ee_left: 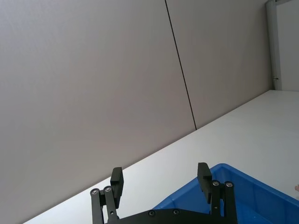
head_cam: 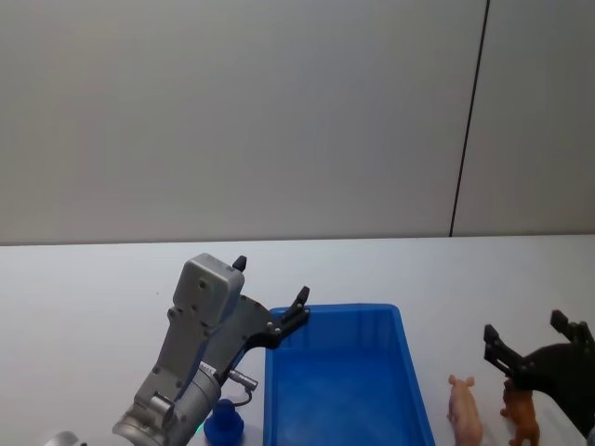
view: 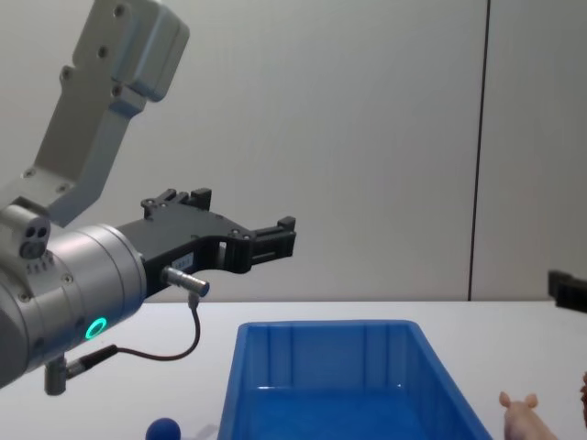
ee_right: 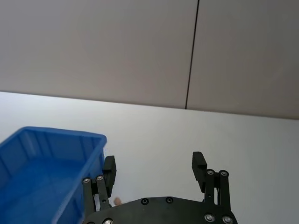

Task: Pick up the two dolls from the table and place them into the box.

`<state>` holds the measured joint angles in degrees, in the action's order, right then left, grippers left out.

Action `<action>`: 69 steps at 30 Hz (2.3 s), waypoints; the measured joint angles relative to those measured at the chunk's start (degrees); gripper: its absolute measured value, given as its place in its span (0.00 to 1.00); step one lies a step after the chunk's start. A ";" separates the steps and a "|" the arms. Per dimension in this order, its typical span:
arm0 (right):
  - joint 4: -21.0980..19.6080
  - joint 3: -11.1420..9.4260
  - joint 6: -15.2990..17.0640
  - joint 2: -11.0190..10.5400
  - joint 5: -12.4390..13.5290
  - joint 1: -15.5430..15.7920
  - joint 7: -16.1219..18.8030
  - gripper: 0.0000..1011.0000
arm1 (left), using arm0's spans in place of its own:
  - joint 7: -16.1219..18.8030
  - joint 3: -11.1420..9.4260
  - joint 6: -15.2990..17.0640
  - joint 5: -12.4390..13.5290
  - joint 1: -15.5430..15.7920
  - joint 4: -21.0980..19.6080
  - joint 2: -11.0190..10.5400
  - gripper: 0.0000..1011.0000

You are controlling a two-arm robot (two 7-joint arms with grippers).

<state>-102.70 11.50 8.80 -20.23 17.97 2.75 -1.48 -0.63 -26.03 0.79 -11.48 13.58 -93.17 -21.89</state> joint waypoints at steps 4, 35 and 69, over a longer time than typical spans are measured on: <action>-0.01 -0.38 2.14 -0.30 0.27 0.51 -1.11 0.99 | 0.00 0.00 0.00 0.00 0.00 0.00 0.00 0.99; 6.37 0.18 8.68 1.22 -0.98 1.10 -1.18 0.91 | 0.00 0.00 0.00 0.00 0.00 0.00 0.00 0.99; 4.96 -0.07 7.92 2.49 -2.58 -0.09 0.21 0.34 | 0.00 0.00 0.00 0.00 0.00 0.00 0.00 0.99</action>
<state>-97.73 11.43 16.72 -17.73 15.39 2.66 -1.27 -0.62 -26.03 0.79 -11.48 13.59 -93.17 -21.89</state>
